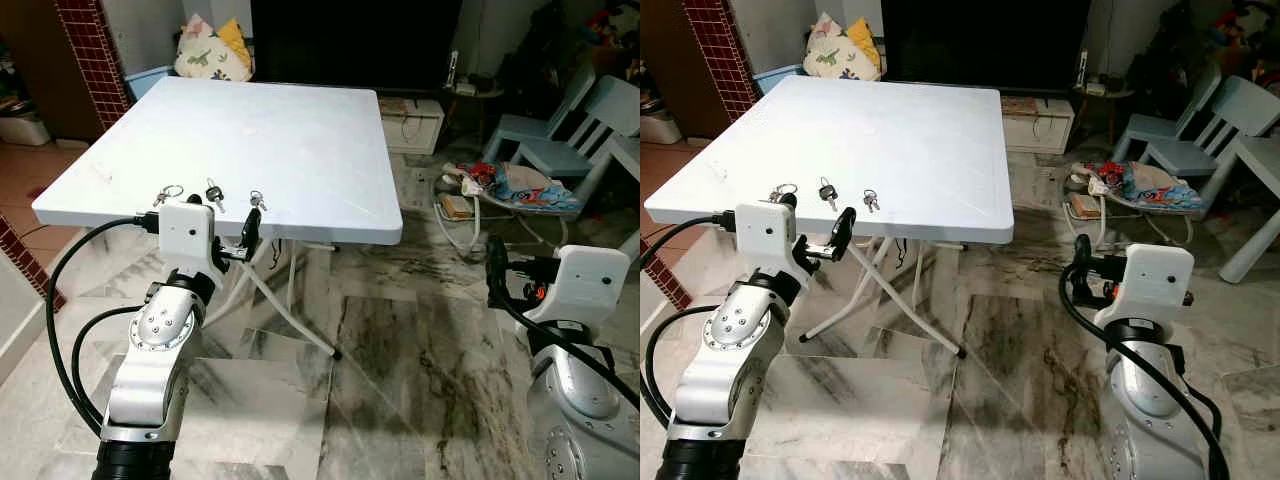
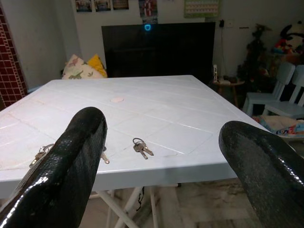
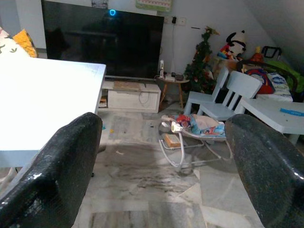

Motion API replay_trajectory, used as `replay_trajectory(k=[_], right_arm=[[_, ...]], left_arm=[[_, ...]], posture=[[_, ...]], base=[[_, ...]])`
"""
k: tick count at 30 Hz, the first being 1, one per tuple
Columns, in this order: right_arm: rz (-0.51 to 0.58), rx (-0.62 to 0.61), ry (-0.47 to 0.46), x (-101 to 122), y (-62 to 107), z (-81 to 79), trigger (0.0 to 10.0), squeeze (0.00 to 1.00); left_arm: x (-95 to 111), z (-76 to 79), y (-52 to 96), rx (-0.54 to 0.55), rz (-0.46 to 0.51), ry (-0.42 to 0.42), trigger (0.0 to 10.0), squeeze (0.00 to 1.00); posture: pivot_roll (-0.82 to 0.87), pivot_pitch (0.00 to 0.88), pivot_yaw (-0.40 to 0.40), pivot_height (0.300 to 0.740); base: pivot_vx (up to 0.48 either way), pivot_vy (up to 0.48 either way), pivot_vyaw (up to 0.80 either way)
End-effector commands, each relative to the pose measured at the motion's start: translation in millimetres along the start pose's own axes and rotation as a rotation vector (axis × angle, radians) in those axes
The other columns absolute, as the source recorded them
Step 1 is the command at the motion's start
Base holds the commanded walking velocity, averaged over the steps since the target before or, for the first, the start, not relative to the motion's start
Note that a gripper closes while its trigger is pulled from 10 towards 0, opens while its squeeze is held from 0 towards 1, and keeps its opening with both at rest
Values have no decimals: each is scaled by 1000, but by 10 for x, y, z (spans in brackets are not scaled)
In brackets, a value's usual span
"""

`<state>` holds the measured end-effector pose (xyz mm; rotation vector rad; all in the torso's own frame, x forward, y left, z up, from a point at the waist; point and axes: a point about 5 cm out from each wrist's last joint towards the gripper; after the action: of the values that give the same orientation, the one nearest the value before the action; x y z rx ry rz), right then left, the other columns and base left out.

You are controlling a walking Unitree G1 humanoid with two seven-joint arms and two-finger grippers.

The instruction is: Hang keys on a hook

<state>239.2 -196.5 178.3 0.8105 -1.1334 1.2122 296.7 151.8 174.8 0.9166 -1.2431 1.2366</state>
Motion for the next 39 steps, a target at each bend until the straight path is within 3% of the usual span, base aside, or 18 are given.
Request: replay_trajectory(k=[1, 39], right_arm=[[12, -4, 8, 37, -1, 18, 10000, 0], [12, -4, 8, 37, -1, 18, 10000, 0]], left_arm=[[32, 3, 10, 2, 9, -3, 10000, 0], [32, 3, 10, 2, 9, -3, 10000, 0]], posture=[[11, 0, -35, 740], [11, 0, -35, 740]], base=[[0, 0, 0], [0, 0, 0]])
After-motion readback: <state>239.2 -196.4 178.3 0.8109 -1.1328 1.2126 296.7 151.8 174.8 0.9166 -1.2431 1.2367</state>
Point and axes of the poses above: a point about 5 cm out from each wrist's last joint towards the gripper, its own y axis pointing back from the gripper into the wrist, its own x axis along the axis of the wrist's last joint, z = x × y, and after that the axes turned 12 degrees about y, right-handed
